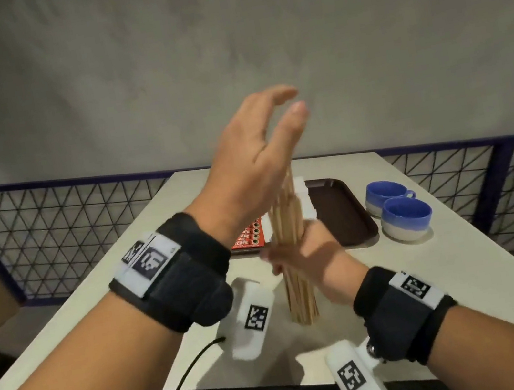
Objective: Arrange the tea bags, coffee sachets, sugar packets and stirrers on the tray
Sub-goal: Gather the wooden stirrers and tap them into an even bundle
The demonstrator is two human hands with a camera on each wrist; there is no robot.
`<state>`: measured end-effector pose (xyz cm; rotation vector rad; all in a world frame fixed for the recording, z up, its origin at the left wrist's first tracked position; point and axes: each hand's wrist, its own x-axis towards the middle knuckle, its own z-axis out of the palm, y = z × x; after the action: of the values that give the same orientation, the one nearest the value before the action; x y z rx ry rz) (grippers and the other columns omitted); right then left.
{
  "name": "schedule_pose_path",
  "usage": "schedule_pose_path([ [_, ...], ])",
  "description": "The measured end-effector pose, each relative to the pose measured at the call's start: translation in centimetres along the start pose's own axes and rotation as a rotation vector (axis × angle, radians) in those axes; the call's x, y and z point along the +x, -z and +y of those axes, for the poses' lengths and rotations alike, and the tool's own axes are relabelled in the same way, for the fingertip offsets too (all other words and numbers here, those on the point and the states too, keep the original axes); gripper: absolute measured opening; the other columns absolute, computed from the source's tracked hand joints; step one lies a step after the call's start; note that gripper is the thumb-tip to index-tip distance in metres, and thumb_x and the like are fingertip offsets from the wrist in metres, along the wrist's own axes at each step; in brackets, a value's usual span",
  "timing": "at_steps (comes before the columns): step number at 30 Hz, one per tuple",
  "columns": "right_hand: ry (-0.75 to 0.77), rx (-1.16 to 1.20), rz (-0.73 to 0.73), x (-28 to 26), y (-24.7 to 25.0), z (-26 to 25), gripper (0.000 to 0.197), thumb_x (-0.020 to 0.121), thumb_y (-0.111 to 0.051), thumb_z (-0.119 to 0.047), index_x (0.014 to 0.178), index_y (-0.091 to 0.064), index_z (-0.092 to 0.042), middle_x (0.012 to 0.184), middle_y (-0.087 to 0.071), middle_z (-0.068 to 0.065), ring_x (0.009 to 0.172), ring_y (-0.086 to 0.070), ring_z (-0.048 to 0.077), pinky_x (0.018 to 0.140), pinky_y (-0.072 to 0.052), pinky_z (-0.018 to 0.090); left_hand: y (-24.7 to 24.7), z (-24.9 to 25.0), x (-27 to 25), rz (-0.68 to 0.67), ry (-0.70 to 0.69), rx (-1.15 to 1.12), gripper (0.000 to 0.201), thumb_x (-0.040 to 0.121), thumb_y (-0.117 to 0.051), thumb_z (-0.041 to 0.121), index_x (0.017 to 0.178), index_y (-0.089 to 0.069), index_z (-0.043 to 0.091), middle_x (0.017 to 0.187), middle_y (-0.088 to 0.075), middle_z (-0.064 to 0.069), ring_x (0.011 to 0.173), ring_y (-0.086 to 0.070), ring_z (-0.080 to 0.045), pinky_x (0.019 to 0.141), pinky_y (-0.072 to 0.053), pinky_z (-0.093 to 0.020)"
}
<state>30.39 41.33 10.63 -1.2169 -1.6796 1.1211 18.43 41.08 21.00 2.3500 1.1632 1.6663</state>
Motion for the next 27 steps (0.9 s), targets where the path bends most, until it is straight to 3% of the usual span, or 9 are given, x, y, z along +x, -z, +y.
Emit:
schedule_pose_path([
  [3,-0.071,-0.128,-0.017,-1.0,-0.9,1.4,0.016,0.088,-0.075,-0.018,0.08,-0.061,-0.016,0.066,-0.064,-0.004,0.05,-0.058,0.001,0.05,-0.048,0.013,-1.4,-0.2,0.7,-0.331,0.018,0.362,0.068,0.102,-0.025,0.065,0.106,-0.069,0.014,0.106,-0.072,-0.002,0.103,-0.064,-0.02,0.096,-0.05,-0.039],
  [6,-0.008,-0.024,0.009,-0.4,-0.9,1.1,0.014,0.085,-0.076,-0.011,0.082,-0.066,-0.001,0.061,-0.066,0.004,0.051,-0.061,0.008,0.062,-0.055,0.032,-2.5,-0.9,-0.3,-0.539,0.112,0.41,0.084,0.101,-0.023,0.07,0.094,-0.073,0.003,0.09,-0.076,-0.013,0.085,-0.07,-0.028,0.08,-0.057,-0.048],
  [9,0.059,0.076,0.05,0.0,-0.6,0.8,0.015,0.085,-0.075,-0.009,0.087,-0.07,0.006,0.068,-0.07,0.016,0.06,-0.064,0.018,0.069,-0.057,0.039,-3.0,0.2,-0.2,-0.531,0.089,0.317,0.07,0.104,-0.034,0.061,0.087,-0.076,0.007,0.083,-0.077,-0.004,0.08,-0.071,-0.02,0.077,-0.058,-0.042],
  [11,0.02,0.098,0.043,-0.1,-0.9,1.4,0.015,0.085,-0.076,-0.013,0.086,-0.071,0.001,0.065,-0.069,0.009,0.062,-0.064,0.02,0.07,-0.056,0.038,-3.4,0.8,-0.1,-0.561,0.139,0.279,0.058,0.105,-0.041,0.056,0.087,-0.079,0.015,0.084,-0.078,0.005,0.079,-0.071,-0.011,0.079,-0.058,-0.037],
  [14,-0.062,0.095,0.034,-0.7,-1.4,2.7,0.014,0.083,-0.076,-0.013,0.075,-0.066,-0.009,0.054,-0.064,-0.004,0.055,-0.062,0.014,0.067,-0.055,0.037,-4.2,0.3,-0.6,-0.64,0.238,0.265,0.052,0.103,-0.047,0.053,0.086,-0.079,0.016,0.084,-0.078,0.006,0.078,-0.071,-0.012,0.082,-0.059,-0.037],
  [16,-0.064,0.115,0.035,-0.8,-1.3,2.7,0.015,0.085,-0.076,-0.012,0.076,-0.064,-0.011,0.053,-0.062,-0.006,0.055,-0.062,0.012,0.063,-0.055,0.032,-4.2,0.3,-0.6,-0.589,0.29,0.168,0.047,0.102,-0.051,0.05,0.086,-0.079,0.016,0.083,-0.078,0.004,0.079,-0.073,-0.013,0.083,-0.059,-0.038],
  [20,0.025,0.353,0.091,-0.6,-0.4,2.0,0.015,0.09,-0.074,-0.014,0.089,-0.065,-0.002,0.064,-0.06,0.004,0.056,-0.059,0.015,0.056,-0.054,0.024,-3.2,0.7,0.5,-0.438,0.319,0.062,0.043,0.098,-0.054,0.051,0.088,-0.078,0.017,0.089,-0.079,-0.001,0.088,-0.073,-0.018,0.084,-0.059,-0.04],
  [23,0.045,0.372,0.162,-0.6,-0.4,2.0,0.018,0.093,-0.072,-0.019,0.084,-0.064,-0.006,0.06,-0.059,0.005,0.054,-0.057,0.016,0.055,-0.052,0.025,-3.0,0.2,0.0,-0.438,0.319,0.093,0.044,0.098,-0.051,0.059,0.104,-0.075,0.022,0.103,-0.075,0.001,0.1,-0.069,-0.017,0.088,-0.057,-0.041],
  [27,-0.008,0.396,0.229,-0.4,-0.2,2.2,0.023,0.093,-0.072,-0.025,0.088,-0.064,-0.005,0.062,-0.059,0.009,0.052,-0.055,0.017,0.056,-0.051,0.03,-2.9,-2.1,-1.8,-0.397,0.517,-0.056,0.064,0.095,-0.041,0.073,0.125,-0.065,0.023,0.119,-0.069,0.007,0.113,-0.066,-0.013,0.103,-0.05,-0.041],
])
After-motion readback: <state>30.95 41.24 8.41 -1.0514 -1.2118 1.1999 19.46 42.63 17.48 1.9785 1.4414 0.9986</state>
